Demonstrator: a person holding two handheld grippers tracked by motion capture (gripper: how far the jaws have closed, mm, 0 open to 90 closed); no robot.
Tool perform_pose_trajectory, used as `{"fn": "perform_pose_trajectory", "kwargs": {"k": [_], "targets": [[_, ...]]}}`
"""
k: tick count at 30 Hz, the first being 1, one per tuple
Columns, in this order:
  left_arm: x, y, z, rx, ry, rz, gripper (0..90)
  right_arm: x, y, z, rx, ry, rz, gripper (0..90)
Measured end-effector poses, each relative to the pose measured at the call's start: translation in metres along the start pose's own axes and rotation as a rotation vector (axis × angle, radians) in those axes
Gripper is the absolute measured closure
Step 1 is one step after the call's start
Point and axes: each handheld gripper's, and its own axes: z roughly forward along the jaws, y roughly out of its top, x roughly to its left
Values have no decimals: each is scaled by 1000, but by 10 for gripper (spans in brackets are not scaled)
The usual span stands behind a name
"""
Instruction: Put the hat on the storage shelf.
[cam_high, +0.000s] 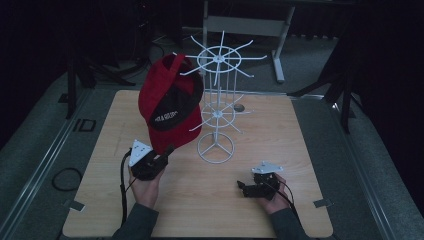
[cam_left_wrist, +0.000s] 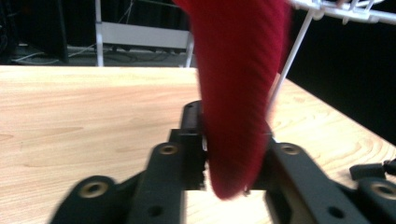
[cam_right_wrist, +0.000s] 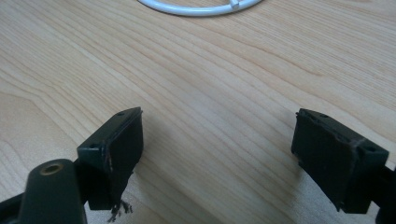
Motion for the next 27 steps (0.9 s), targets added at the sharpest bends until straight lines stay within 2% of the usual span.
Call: {"fn": "perform_pose_trajectory", "kwargs": {"k": [3,11,13,17,22,27], "targets": [[-1,-2,1,-1,13,-5,613,0,0,0,0,0,0,166],[6,-4,1,17,33,-40,472,0,0,0,0,1,1,166],[8,-4,1,27,36,-37,462,0,0,0,0,2,1,166],[12,-8,-1,62,47,10,451,0,0,0,0,2,2,166],[22,-14,-5,73,60,-20,434,0,0,0,0,1,1,166],[24,-14,-7,60,50,-13,431,0,0,0,0,2,2,166]]}}
